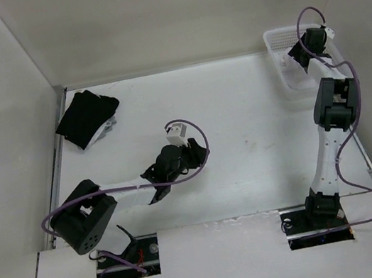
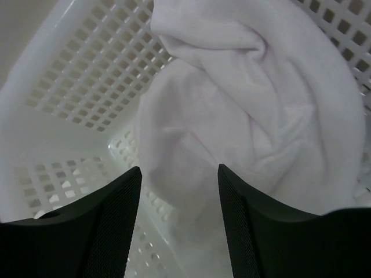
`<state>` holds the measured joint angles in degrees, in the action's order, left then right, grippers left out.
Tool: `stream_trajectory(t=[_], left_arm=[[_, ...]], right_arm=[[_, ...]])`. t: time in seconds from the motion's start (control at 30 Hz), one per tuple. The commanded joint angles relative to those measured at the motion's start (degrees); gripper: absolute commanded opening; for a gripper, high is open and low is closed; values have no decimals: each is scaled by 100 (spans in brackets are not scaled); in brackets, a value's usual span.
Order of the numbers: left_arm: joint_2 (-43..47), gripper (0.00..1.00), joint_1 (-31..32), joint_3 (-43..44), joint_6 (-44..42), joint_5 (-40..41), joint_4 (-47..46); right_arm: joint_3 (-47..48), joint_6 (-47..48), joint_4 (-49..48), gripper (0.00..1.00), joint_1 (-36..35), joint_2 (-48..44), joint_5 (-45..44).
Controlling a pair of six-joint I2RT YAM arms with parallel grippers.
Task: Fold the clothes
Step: Grab the tank top from the pile, then move the tank top to the center of the board
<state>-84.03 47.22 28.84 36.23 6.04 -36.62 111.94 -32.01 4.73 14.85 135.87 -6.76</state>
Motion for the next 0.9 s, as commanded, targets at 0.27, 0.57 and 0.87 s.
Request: stream_trajectory(t=[0.27, 0.57, 0.87], left_arm=[[-395, 41, -218, 16, 270, -446, -706], [-509, 41, -165, 104, 297, -525, -724], [51, 40, -209, -176, 350, -403, -812]], right_arm=[[1629, -104, 441, 23, -39, 1038, 210], [-2269, -464, -2879, 0, -109, -2499, 351], [-4636, -465, -3322, 0, -1364, -7043, 650]])
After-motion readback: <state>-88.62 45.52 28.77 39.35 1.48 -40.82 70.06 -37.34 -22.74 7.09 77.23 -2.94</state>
